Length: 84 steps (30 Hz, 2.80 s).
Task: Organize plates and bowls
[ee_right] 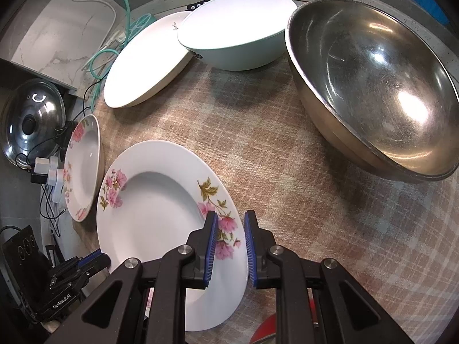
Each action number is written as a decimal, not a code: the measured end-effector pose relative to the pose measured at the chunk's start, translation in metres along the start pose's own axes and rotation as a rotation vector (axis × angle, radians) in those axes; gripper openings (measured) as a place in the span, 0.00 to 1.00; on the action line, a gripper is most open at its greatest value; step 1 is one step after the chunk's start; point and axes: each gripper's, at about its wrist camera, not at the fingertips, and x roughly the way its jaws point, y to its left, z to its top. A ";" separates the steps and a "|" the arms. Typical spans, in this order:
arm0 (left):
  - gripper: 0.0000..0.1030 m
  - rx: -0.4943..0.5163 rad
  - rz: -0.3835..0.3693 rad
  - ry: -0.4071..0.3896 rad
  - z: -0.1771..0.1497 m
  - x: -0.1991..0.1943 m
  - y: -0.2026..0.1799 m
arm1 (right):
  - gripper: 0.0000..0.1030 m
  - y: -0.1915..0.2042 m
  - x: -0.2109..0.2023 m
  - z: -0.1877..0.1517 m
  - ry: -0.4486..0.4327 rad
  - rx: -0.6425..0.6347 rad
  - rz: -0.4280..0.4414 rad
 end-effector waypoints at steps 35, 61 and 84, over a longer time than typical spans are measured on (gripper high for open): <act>0.13 0.050 -0.001 0.045 -0.023 -0.001 -0.010 | 0.17 0.007 -0.003 -0.015 0.018 -0.067 -0.073; 0.12 0.100 0.043 -0.023 -0.016 -0.023 -0.009 | 0.25 0.009 -0.038 -0.019 -0.106 -0.039 -0.109; 0.12 0.061 0.071 -0.255 0.069 -0.091 0.052 | 0.27 0.105 -0.079 -0.049 -0.380 -0.026 0.075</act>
